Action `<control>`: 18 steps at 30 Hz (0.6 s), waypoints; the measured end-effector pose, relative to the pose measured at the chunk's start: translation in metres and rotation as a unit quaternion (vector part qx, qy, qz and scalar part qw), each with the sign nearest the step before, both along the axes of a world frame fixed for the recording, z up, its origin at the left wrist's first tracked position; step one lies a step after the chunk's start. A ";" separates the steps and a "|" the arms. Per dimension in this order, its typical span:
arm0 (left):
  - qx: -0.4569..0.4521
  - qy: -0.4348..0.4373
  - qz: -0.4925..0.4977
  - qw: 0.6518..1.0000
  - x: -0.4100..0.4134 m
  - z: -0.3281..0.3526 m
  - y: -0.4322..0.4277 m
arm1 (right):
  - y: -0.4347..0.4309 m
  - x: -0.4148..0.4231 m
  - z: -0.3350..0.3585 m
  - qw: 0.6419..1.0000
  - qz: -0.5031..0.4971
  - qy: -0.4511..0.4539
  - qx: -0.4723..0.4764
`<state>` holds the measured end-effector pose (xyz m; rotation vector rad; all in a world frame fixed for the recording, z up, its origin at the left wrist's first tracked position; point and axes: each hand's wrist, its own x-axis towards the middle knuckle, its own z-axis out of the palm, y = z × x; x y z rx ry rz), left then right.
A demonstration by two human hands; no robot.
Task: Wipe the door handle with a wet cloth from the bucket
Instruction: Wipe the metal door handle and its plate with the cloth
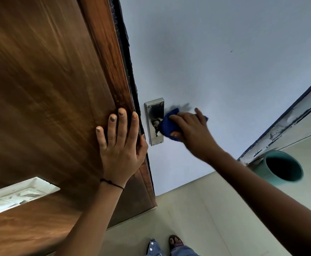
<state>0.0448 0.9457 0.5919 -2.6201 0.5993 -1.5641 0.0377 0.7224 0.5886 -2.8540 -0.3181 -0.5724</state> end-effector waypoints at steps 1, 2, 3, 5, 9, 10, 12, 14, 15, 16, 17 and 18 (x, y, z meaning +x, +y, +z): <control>0.001 0.000 0.001 1.000 0.000 0.000 0.000 | 0.012 0.000 -0.001 1.000 0.011 -0.009 0.004; 0.002 0.000 0.000 1.000 0.000 0.000 0.000 | 0.022 0.000 -0.004 1.000 0.018 -0.017 0.006; 0.002 0.000 -0.002 1.000 -0.001 0.000 0.000 | 0.028 -0.001 -0.007 0.999 0.020 -0.025 0.004; 0.003 -0.001 -0.007 1.000 -0.001 0.000 0.001 | 0.025 -0.001 -0.010 0.999 0.015 -0.046 -0.018; 0.013 0.003 -0.006 1.000 -0.001 0.001 0.004 | -0.006 0.004 -0.011 0.999 0.003 -0.034 -0.040; 0.016 0.001 -0.006 1.000 0.000 0.000 0.005 | -0.014 0.004 -0.011 0.999 -0.006 -0.020 -0.034; 0.022 0.001 -0.004 1.000 0.000 0.000 0.007 | -0.029 0.004 -0.009 1.000 -0.026 0.004 0.006; 0.026 0.001 -0.001 1.000 0.000 0.000 0.007 | -0.044 0.004 -0.007 0.994 -0.045 0.043 0.091; 0.026 0.000 -0.001 1.000 0.000 0.000 0.007 | -0.051 0.003 -0.008 0.984 -0.052 0.067 0.154; 0.027 0.000 -0.001 1.000 0.001 0.000 0.006 | -0.056 0.002 -0.010 0.966 -0.054 0.100 0.234; 0.027 -0.001 -0.002 1.000 0.001 0.000 0.005 | -0.058 0.001 -0.013 0.931 -0.052 0.133 0.337; 0.025 -0.001 -0.002 1.000 0.001 -0.001 0.005 | -0.055 -0.003 -0.018 0.875 -0.042 0.153 0.458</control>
